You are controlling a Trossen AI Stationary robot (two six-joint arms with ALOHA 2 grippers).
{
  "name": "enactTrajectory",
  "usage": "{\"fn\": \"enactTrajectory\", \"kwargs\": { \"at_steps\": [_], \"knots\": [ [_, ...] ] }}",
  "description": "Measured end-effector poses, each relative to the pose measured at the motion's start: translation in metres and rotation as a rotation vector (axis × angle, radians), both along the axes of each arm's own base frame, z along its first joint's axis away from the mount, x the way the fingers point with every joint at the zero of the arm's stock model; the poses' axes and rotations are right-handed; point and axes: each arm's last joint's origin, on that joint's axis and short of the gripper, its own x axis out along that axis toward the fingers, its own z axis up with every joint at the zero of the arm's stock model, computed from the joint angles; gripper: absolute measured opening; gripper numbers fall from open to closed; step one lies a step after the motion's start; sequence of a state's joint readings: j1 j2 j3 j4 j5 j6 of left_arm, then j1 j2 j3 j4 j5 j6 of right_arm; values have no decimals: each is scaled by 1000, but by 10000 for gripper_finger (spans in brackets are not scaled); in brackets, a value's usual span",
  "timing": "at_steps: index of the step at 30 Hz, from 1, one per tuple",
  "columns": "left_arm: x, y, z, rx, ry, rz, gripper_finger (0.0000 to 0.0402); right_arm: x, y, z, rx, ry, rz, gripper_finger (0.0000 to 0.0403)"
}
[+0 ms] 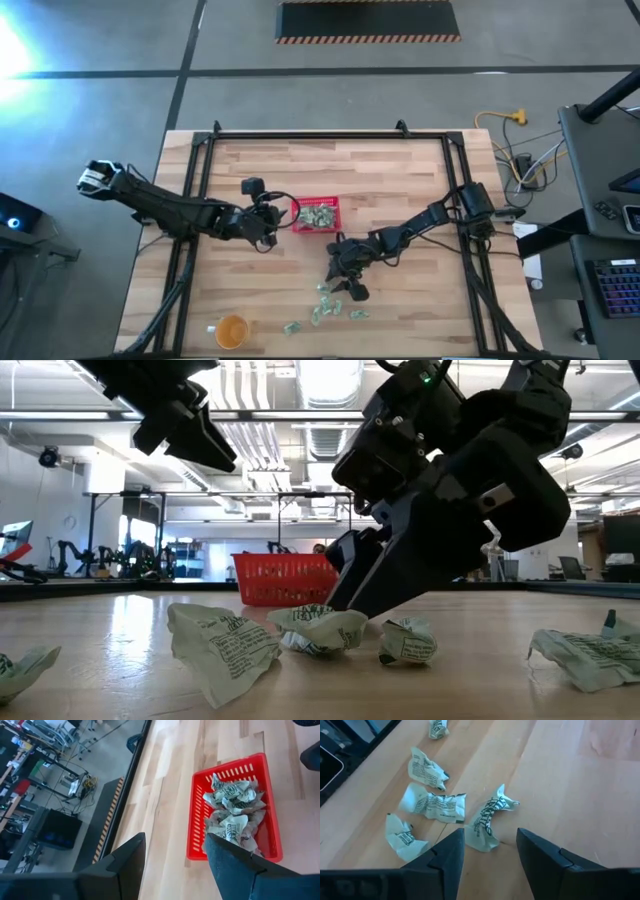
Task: Pick and place items into bin
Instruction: Put the stevia packet into the red bin
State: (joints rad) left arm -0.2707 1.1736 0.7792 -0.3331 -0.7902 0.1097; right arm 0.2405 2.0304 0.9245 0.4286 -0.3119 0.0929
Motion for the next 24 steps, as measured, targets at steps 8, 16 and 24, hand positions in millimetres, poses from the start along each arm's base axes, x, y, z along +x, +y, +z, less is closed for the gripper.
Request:
{"fn": "enactTrajectory", "kwargs": {
  "at_steps": [8,16,24],
  "knots": [
    [0,0,0,0,0,0,190,-1,3,-1,-63,-25,20,128],
    [0,0,0,0,-1,0,190,-2,3,-1,-83,-34,34,64],
    [0,0,0,0,0,-1,190,-2,3,1,-106,-48,53,10]
  ]
}}
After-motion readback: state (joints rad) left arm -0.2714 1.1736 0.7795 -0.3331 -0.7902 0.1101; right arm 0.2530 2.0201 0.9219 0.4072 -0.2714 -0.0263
